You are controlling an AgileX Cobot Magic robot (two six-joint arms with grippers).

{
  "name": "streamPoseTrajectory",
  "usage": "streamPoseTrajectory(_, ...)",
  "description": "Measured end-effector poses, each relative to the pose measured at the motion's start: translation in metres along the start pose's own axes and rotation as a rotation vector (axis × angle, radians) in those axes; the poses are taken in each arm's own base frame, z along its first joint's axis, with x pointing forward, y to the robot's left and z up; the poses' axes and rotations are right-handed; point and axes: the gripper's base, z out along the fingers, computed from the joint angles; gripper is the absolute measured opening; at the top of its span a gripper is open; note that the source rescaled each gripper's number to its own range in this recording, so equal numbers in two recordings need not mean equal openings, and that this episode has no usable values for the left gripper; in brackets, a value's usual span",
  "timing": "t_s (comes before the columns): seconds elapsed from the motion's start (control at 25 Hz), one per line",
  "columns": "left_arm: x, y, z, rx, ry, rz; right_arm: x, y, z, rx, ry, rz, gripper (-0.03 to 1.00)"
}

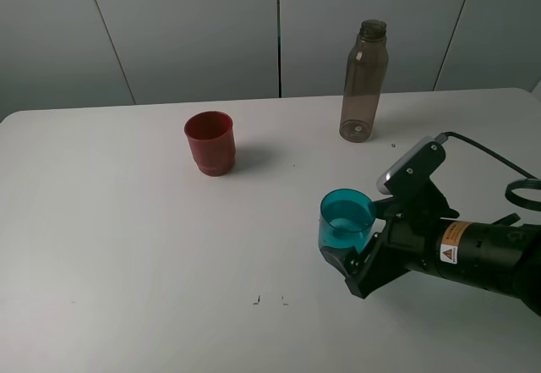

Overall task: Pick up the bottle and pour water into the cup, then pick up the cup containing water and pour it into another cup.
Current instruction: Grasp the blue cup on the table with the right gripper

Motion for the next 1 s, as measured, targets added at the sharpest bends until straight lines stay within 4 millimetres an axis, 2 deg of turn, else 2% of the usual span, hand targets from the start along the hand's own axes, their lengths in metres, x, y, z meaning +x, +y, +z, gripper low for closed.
streamPoseTrajectory(1.0, 0.0000, 0.0000, 0.0000, 0.000, 0.000, 0.000, -0.0030, -0.0004, 0.0006, 0.003, -0.024, -0.011, 1.00)
